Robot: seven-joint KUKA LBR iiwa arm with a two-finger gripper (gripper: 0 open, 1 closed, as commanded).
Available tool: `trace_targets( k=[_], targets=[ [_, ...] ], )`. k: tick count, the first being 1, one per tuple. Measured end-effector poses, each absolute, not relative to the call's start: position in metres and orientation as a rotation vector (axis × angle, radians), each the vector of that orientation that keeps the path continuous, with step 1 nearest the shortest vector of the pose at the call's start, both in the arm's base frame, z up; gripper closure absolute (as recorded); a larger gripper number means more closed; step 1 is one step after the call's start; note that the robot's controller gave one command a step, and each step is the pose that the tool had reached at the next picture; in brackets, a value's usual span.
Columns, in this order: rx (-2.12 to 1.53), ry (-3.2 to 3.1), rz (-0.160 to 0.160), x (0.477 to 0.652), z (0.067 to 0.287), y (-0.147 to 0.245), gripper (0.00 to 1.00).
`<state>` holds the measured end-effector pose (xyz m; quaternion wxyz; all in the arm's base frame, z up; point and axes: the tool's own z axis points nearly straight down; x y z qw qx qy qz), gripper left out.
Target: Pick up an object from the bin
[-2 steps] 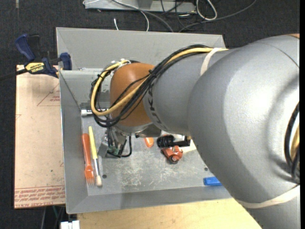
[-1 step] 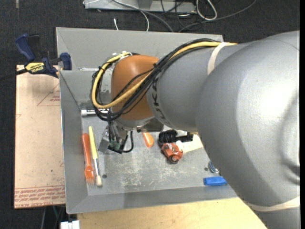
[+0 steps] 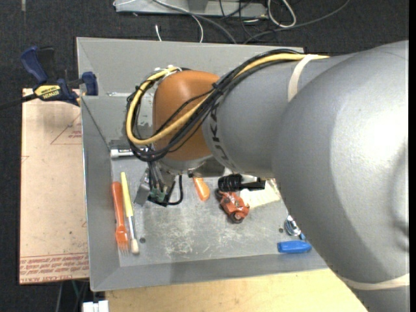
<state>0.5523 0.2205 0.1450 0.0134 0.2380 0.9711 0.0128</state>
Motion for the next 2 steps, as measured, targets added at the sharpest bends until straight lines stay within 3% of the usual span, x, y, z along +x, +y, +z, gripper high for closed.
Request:
trace_targets(
  k=[2],
  targets=[
    [0.738, 3.029, 0.037, 0.552, 0.189, 0.220, 1.00]
  ],
)
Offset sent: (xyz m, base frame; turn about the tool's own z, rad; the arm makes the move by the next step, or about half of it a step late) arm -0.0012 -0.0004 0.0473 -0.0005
